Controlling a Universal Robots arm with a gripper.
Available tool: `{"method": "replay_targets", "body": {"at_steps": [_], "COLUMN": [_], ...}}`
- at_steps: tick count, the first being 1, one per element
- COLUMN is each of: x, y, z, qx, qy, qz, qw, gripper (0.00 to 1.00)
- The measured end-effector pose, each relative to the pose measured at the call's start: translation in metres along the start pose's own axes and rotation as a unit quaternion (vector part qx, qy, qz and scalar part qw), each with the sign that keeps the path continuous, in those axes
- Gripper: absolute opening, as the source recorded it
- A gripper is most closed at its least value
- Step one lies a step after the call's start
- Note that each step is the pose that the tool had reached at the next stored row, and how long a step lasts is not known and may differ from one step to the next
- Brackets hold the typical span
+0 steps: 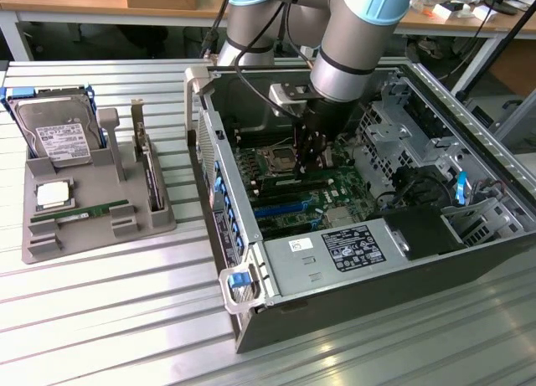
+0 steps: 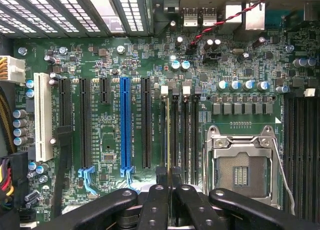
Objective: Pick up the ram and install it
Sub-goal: 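Insert the ram into the slot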
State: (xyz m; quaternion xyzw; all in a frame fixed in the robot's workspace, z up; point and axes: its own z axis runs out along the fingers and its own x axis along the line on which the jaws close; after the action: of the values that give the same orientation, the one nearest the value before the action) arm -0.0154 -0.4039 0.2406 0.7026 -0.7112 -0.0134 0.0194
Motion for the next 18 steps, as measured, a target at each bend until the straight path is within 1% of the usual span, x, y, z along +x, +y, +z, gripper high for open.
{"method": "replay_targets", "body": {"at_steps": [3,11,18], "x": [0.0002,0.0002,0.0002], "y": [0.0,0.0002,0.0006], "z": [0.0007,0.0034,0.0065], "qx": [0.0,0.0,0.0], "qy": [0.0001,0.0014,0.0015], "qz": [0.0,-0.001,-0.001], "qw": [1.0,1.0,1.0], "gripper": [0.12,0.12,0.12]}}
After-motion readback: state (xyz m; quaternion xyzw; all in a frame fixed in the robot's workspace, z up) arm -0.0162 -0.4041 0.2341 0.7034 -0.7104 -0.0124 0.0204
